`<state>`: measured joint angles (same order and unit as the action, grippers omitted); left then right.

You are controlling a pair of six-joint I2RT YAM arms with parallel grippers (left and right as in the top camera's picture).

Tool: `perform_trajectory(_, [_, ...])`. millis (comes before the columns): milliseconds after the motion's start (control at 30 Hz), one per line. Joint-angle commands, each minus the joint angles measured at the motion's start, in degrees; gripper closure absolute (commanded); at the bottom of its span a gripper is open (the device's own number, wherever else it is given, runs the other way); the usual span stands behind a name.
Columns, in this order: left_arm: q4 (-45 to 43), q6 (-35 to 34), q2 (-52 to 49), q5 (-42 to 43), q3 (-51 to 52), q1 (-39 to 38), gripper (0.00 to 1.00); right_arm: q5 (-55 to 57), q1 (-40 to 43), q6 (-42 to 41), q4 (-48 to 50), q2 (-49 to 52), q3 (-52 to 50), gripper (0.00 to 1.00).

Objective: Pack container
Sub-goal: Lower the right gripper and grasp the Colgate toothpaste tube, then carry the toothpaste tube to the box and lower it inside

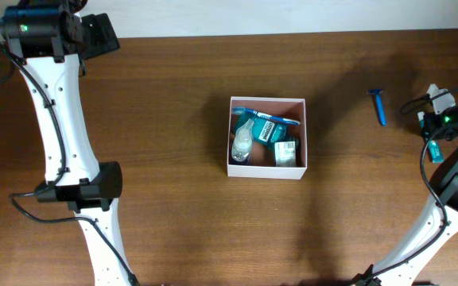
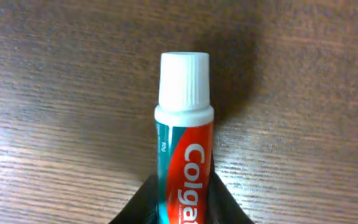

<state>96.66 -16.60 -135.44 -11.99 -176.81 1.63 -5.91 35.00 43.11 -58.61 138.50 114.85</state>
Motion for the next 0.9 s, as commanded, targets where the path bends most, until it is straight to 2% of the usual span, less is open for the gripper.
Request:
perform_trajectory(0, [0.0,-0.7,1.2,0.2,0.2,0.0,0.01,-1.6,-1.6,-1.7,0.3,1.5,0.7,0.91])
perform_trajectory(67, [0.0,-0.7,1.2,0.2,0.2,0.0,0.01,-1.4,-2.1,-2.4,0.6,1.5,0.7,0.91])
perform_trajectory(133, [0.0,-0.7,1.2,0.2,0.2,0.0,0.01,-1.0,-2.6,-4.3,1.1,1.5,0.7,0.96])
perform_trajectory(300, [0.0,-0.7,1.2,0.2,0.2,0.0,0.01,-2.1,-4.0,-8.5,1.4,1.5,0.7,0.96])
perform_trajectory(500, [0.0,-0.7,1.2,0.2,0.2,0.0,0.0,-3.0,-7.2,-9.6,-4.2,1.3,5.7,0.96])
perform_trajectory(600, [0.0,-0.7,1.2,0.2,0.2,0.0,0.01,-7.4,-9.6,-9.9,-8.7,1.0,12.2,0.96])
perform_trajectory(700, [0.0,-0.7,1.2,0.2,0.2,0.0,0.0,-11.5,-12.2,-13.5,-12.9,0.6,20.4,0.96])
perform_trajectory(867, [0.0,-0.7,1.2,0.2,0.2,0.0,0.01,-12.6,-18.2,-15.2,-22.4,0.6,34.4,0.96])
